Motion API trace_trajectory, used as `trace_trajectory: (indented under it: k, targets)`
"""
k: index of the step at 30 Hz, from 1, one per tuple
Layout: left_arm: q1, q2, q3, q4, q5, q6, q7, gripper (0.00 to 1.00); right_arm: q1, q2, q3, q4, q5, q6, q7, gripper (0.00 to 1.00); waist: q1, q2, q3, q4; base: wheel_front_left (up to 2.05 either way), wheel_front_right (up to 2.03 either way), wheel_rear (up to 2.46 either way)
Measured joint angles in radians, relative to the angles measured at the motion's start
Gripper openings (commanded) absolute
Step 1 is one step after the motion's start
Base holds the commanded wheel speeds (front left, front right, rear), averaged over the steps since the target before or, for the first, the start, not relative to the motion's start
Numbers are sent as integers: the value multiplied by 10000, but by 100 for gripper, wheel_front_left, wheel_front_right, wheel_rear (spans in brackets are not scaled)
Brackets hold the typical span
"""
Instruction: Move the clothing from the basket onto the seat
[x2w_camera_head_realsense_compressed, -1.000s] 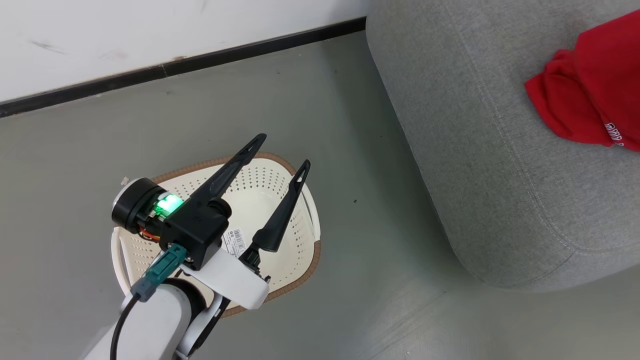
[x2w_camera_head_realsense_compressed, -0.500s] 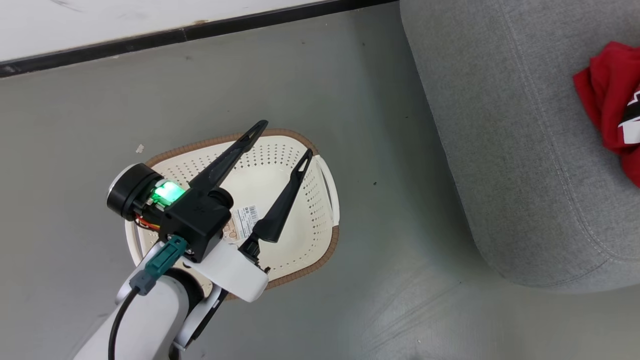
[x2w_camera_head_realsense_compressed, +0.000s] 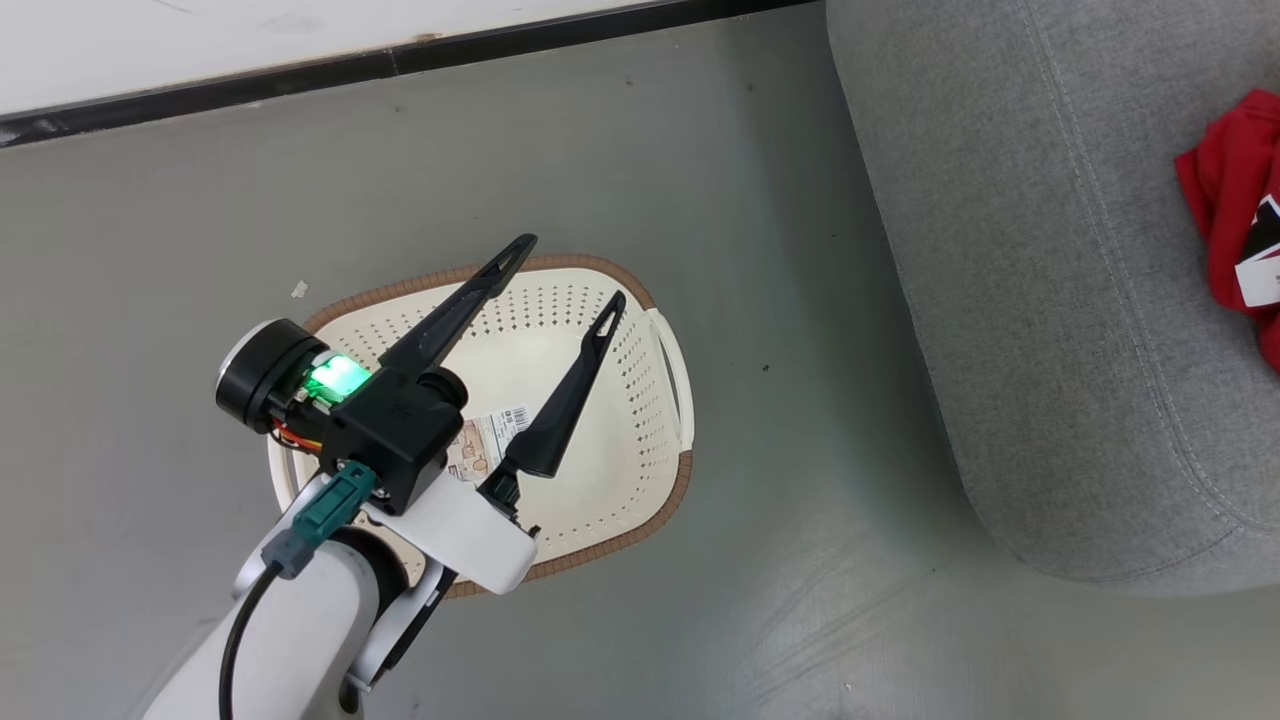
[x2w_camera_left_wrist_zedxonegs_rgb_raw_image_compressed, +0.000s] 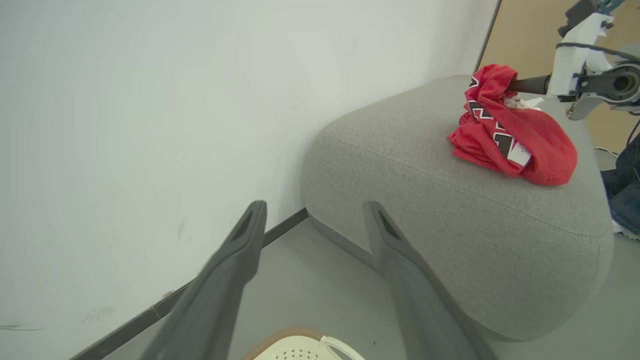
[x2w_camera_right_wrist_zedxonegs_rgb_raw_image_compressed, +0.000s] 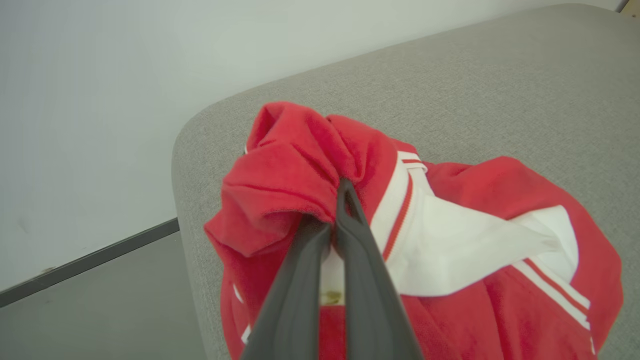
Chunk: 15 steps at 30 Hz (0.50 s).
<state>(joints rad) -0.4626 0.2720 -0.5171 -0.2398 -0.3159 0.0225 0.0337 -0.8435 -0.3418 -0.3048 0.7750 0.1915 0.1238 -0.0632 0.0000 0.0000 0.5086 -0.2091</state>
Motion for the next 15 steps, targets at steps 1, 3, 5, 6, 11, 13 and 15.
trace_trajectory:
  k: [1,3,5,6,11,13,15]
  targets:
    - [0,2,13,19,-2,0,-2,100,0,4,67,-12,8,0,-31,50,0,0,-12,-24,0,0,0]
    - [0,0,25,56,-4,0,-12,100,1,-17,224,-33,23,0,-171,79,0,0,-41,-77,0,0,0]
    - [0,2,40,142,-25,0,-46,100,13,-29,407,-73,23,0,-249,100,0,0,-72,-139,0,0,0]
    - [0,4,46,186,-48,-2,-86,100,50,-31,518,-123,23,0,-309,100,0,0,-91,-173,0,0,0]
    - [1,10,119,399,-125,-2,-109,100,388,-71,890,-257,132,0,-568,100,0,0,-210,-370,0,0,0]
    - [5,6,207,502,-192,0,-180,100,531,-69,1022,-288,199,0,-671,100,0,0,-273,-457,0,0,0]
    - [13,8,299,614,-215,17,-186,100,682,-67,1168,-328,282,0,-782,100,0,0,-344,-544,0,0,0]
